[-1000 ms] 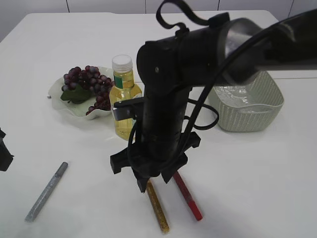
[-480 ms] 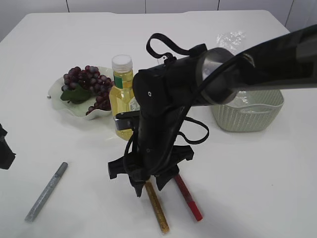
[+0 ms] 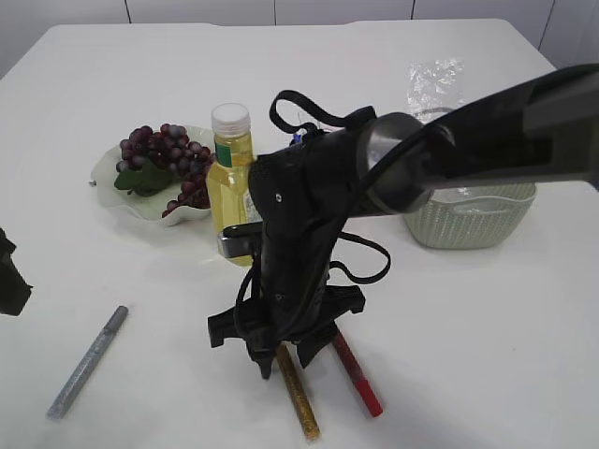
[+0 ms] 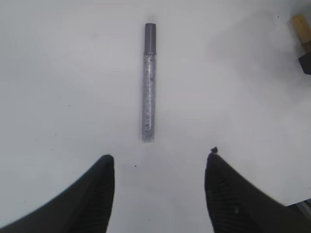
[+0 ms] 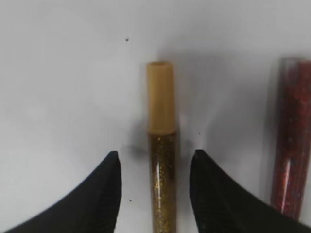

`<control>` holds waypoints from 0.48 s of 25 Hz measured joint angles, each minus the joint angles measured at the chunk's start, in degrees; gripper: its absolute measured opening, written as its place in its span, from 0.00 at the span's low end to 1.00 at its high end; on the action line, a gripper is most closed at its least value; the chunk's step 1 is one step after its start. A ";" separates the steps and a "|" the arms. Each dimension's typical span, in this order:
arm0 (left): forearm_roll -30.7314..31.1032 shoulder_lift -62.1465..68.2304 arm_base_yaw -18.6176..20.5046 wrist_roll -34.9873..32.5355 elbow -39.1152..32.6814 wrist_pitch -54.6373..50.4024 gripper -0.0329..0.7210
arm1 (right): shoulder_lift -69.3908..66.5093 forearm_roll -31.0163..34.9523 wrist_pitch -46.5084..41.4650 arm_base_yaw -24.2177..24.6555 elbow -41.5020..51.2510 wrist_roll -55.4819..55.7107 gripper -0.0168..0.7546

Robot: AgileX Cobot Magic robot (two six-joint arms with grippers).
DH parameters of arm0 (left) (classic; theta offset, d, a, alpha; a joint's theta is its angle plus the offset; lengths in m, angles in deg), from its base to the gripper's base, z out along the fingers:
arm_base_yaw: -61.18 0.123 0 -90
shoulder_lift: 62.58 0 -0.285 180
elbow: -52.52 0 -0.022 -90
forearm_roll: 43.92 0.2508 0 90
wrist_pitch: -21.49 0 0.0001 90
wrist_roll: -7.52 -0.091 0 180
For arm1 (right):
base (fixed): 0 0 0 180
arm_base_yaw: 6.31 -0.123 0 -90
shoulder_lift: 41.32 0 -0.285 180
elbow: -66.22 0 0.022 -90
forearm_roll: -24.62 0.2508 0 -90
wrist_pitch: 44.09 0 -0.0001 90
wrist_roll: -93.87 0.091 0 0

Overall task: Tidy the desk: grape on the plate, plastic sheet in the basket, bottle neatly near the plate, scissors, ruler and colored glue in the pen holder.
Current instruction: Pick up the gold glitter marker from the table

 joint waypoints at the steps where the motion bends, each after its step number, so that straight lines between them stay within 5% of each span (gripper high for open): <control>1: 0.00 0.00 0.00 0.00 0.00 0.00 0.62 | -0.25 -0.11 0.00 0.00 0.00 0.00 0.46; 12: 0.00 0.00 0.00 0.00 0.00 0.18 0.62 | -0.98 -2.15 -0.58 0.00 -0.10 -0.11 0.19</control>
